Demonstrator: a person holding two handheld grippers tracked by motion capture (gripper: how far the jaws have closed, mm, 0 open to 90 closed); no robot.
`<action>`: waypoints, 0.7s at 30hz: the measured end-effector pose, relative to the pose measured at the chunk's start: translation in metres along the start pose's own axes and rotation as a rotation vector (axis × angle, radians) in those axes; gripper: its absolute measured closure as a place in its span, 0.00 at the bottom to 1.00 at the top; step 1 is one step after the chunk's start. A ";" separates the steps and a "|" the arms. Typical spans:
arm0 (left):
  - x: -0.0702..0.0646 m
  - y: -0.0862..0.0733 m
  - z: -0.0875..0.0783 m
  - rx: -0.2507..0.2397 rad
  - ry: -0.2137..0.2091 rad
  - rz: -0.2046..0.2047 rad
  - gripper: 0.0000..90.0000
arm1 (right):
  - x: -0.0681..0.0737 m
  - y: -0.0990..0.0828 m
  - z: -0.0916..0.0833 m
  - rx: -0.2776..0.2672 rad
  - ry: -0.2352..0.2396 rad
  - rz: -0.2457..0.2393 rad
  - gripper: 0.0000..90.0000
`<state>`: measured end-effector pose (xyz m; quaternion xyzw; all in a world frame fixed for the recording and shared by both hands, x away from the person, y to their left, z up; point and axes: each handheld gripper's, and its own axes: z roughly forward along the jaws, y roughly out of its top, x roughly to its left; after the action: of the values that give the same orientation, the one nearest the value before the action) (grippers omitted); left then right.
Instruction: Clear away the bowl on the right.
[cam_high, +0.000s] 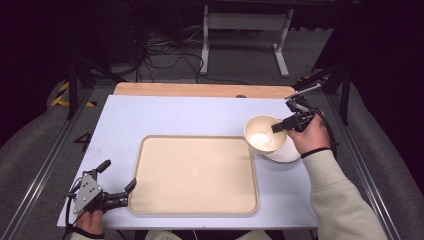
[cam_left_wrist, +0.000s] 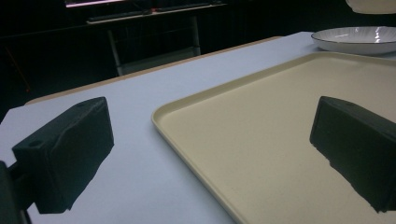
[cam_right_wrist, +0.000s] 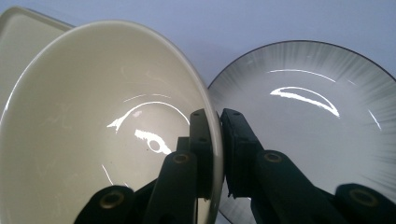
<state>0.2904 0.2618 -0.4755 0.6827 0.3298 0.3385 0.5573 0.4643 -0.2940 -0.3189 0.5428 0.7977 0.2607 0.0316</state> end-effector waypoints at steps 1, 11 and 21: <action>0.000 0.000 0.000 0.000 0.000 0.000 0.00 | 0.002 0.000 0.000 0.003 -0.002 -0.006 0.92; 0.000 0.000 0.000 -0.001 0.001 -0.002 0.00 | 0.033 0.003 0.007 0.007 0.047 -0.054 0.92; -0.002 0.000 0.001 0.005 0.003 0.016 0.00 | 0.058 0.008 0.014 0.022 0.096 -0.103 0.92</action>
<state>0.2904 0.2600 -0.4754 0.6861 0.3261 0.3433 0.5523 0.4519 -0.2350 -0.3142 0.4881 0.8281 0.2757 0.0010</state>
